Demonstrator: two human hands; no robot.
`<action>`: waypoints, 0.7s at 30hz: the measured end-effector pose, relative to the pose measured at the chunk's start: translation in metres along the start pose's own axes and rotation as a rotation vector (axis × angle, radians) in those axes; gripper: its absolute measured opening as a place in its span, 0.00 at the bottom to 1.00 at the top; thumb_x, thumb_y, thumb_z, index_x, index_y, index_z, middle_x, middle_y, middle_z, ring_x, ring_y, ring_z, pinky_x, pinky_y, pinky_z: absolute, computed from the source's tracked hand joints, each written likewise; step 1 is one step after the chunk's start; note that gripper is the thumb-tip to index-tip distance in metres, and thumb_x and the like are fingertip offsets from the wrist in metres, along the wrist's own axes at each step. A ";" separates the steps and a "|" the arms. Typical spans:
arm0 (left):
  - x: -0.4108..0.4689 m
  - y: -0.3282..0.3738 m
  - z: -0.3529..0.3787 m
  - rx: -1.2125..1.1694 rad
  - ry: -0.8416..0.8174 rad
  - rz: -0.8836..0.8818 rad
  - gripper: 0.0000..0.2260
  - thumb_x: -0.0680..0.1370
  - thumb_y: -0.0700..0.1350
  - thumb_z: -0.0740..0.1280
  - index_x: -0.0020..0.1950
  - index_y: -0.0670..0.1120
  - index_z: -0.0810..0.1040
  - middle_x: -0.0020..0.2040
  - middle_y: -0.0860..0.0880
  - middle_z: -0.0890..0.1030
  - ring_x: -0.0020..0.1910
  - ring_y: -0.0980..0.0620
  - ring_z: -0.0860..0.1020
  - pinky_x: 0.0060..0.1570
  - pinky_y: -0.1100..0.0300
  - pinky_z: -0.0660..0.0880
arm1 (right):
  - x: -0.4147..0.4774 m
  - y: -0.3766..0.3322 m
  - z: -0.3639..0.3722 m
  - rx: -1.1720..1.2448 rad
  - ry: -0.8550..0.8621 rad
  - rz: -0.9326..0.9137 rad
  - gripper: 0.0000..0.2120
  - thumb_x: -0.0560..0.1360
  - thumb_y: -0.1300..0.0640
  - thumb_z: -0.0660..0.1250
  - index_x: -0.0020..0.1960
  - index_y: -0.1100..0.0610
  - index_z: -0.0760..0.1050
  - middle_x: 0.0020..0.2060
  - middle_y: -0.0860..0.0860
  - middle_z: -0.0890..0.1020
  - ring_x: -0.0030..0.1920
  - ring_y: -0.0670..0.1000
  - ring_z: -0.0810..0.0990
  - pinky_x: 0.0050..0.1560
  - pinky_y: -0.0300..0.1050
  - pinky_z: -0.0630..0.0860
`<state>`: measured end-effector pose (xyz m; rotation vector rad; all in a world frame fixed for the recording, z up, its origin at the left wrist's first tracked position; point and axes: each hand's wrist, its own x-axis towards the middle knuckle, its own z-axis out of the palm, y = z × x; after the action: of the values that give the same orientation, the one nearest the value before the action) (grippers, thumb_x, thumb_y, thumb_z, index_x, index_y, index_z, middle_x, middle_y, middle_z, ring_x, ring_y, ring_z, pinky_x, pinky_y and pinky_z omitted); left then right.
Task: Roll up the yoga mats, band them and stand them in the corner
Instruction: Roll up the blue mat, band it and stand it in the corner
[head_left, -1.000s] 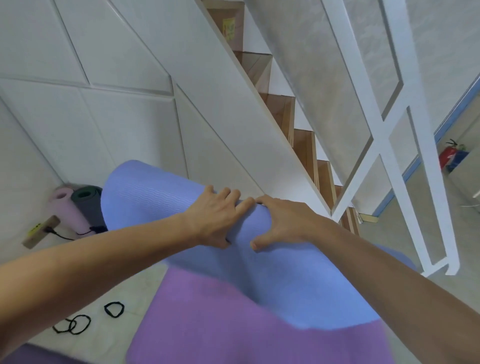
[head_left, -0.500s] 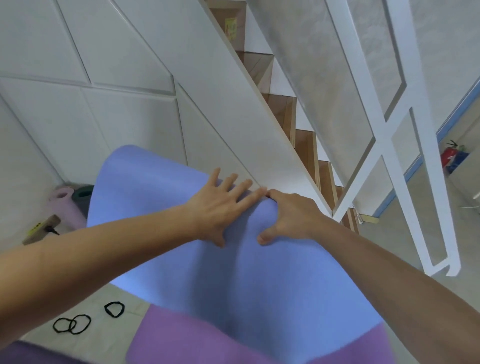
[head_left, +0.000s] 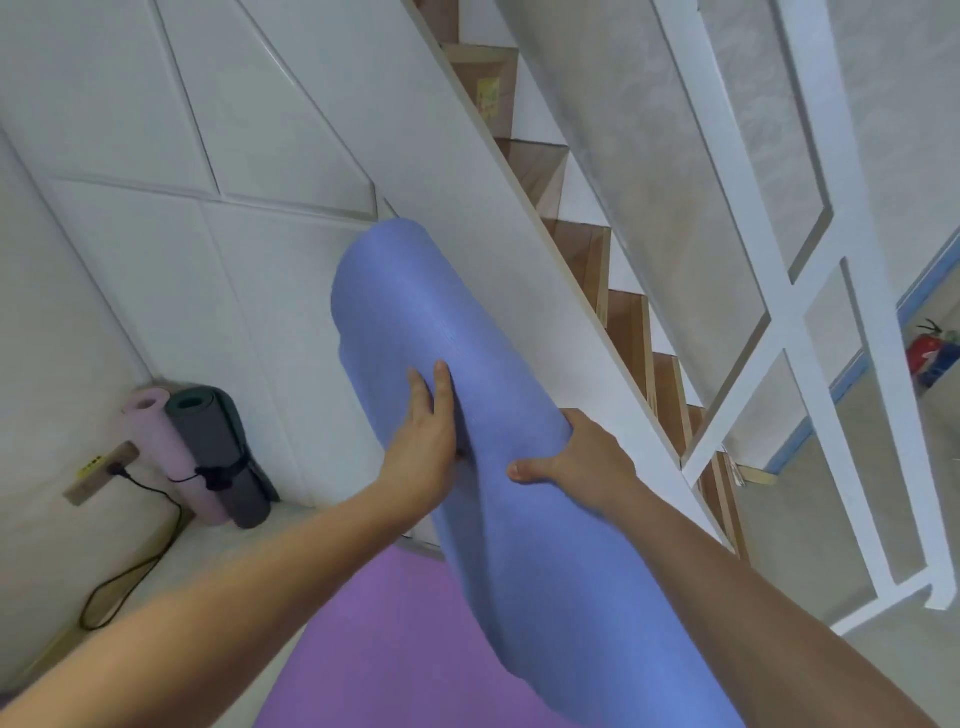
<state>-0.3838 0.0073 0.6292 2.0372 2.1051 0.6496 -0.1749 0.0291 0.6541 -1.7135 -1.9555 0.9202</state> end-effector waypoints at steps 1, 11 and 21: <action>0.000 -0.001 0.003 -0.050 0.004 -0.009 0.46 0.80 0.41 0.65 0.78 0.51 0.27 0.80 0.38 0.35 0.68 0.31 0.69 0.47 0.52 0.70 | 0.000 -0.002 0.003 -0.025 0.007 -0.005 0.42 0.57 0.33 0.78 0.67 0.44 0.68 0.57 0.43 0.79 0.53 0.51 0.79 0.55 0.53 0.77; 0.005 -0.002 -0.007 0.253 0.079 0.163 0.49 0.66 0.39 0.74 0.80 0.41 0.48 0.77 0.31 0.54 0.70 0.25 0.64 0.61 0.39 0.69 | -0.001 0.002 -0.001 -0.007 -0.031 -0.019 0.39 0.59 0.34 0.78 0.65 0.43 0.70 0.55 0.41 0.80 0.52 0.49 0.80 0.53 0.51 0.77; 0.013 0.015 -0.048 0.858 0.101 0.841 0.53 0.57 0.54 0.80 0.77 0.39 0.61 0.74 0.34 0.66 0.72 0.28 0.64 0.67 0.29 0.59 | 0.003 0.016 -0.035 0.227 -0.374 -0.092 0.36 0.57 0.38 0.81 0.62 0.46 0.80 0.55 0.44 0.85 0.56 0.50 0.83 0.66 0.57 0.75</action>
<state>-0.3902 0.0098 0.6809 3.4579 1.6191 -0.1809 -0.1408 0.0409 0.6675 -1.3887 -2.0360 1.4513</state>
